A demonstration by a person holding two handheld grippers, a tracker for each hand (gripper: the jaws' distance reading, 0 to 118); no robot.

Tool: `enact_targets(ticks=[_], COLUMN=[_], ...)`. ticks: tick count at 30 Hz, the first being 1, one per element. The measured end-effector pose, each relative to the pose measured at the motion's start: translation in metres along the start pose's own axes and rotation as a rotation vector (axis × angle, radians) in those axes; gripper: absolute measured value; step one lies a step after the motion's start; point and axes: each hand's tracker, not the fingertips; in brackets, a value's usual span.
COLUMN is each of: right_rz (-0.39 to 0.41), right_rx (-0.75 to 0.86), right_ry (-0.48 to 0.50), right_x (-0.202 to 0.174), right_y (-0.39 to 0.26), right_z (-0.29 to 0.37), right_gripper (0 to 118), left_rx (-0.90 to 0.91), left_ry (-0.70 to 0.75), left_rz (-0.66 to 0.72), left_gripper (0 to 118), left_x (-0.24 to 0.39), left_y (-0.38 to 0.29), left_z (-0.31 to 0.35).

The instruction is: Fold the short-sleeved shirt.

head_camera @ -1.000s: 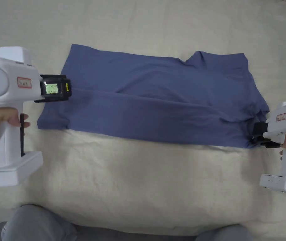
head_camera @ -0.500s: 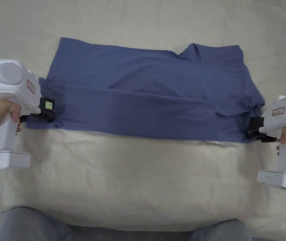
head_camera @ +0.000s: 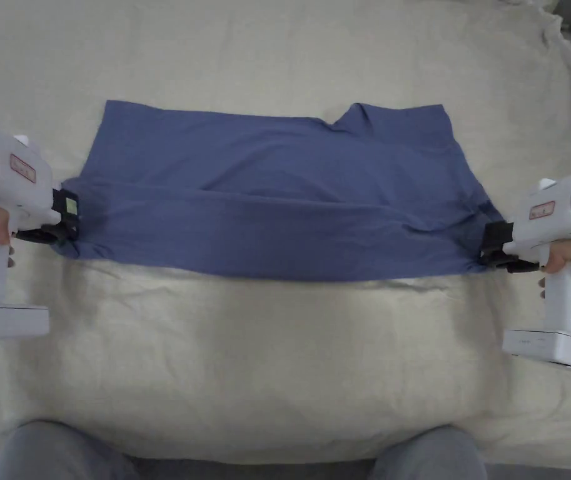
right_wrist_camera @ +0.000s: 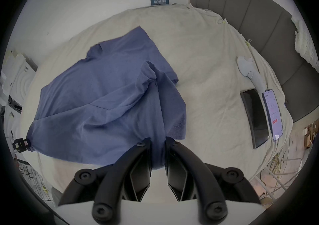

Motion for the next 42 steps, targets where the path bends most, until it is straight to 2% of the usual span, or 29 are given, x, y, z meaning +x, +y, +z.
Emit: enact_targets(ticks=[5, 7, 9, 10, 14, 19, 20, 21, 22, 23, 24, 25, 26, 29, 31, 36, 38, 41, 42], right_rz=[0.013, 0.051, 0.122, 0.129, 0.059, 0.046, 0.044, 0.033, 0.025, 0.024, 0.037, 0.064, 0.094, 0.162, 0.178, 0.130, 0.127, 0.152, 0.155], right_rx=[0.040, 0.042, 0.054, 0.050, 0.009, -0.039, -0.038, -0.037, -0.033, -0.022, -0.010, -0.002, 0.003, 0.098, 0.185, 0.432, 0.529, 0.646, 0.682], right_ry=[0.037, 0.027, 0.016, 0.015, 0.046, 0.006, -0.003, -0.005, -0.006, -0.012, -0.025, -0.050, -0.057, -0.101, -0.130, -0.058, -0.047, -0.017, -0.006], right_x=[0.006, 0.008, 0.012, 0.016, 0.032, 0.025, 0.023, 0.022, 0.025, 0.024, 0.023, 0.021, 0.023, 0.021, 0.019, 0.004, -0.005, -0.022, -0.029], right_y=[-0.019, -0.033, -0.053, -0.063, -0.105, -0.142, -0.147, -0.150, -0.147, -0.147, -0.146, -0.145, -0.140, -0.127, -0.115, -0.100, -0.102, -0.110, -0.115], right_z=[0.037, 0.050, 0.062, 0.065, 0.064, 0.049, 0.046, 0.045, 0.039, 0.041, 0.044, 0.048, 0.052, 0.081, 0.102, 0.161, 0.180, 0.203, 0.208], right_gripper=[13, 13, 13, 13, 13, 13, 14, 18, 28, 47, 77, 93, 96, 96, 96, 96, 96, 96, 96], left_rx=[0.055, 0.061, 0.063, 0.064, 0.027, -0.002, -0.006, -0.008, -0.007, -0.009, -0.013, -0.010, 0.002, 0.106, 0.160, 0.367, 0.500, 0.638, 0.662], left_ry=[-0.031, -0.015, -0.020, -0.028, -0.039, -0.026, -0.019, -0.015, -0.012, 0.007, 0.038, 0.051, 0.049, 0.000, -0.020, -0.044, -0.037, -0.036, -0.048], left_rz=[-0.034, -0.054, -0.068, -0.060, -0.049, -0.013, -0.001, -0.003, -0.007, -0.017, -0.031, -0.037, -0.035, -0.007, 0.025, 0.000, -0.027, -0.091, -0.106], left_gripper=[0, 0, 0, 0, 0, 0, 4, 21, 40, 66, 98, 114, 118, 118, 118, 118, 111, 89, 78], left_x=[-0.008, -0.015, -0.025, -0.029, -0.042, -0.049, -0.049, -0.050, -0.050, -0.047, -0.047, -0.048, -0.051, -0.056, -0.055, -0.026, -0.009, 0.015, 0.023], left_y=[-0.022, -0.033, -0.053, -0.062, -0.100, -0.131, -0.135, -0.138, -0.140, -0.141, -0.141, -0.141, -0.140, -0.126, -0.112, -0.093, -0.096, -0.102, -0.104], left_z=[0.041, 0.051, 0.061, 0.064, 0.059, 0.040, 0.037, 0.034, 0.033, 0.035, 0.036, 0.038, 0.042, 0.067, 0.084, 0.122, 0.137, 0.148, 0.152])
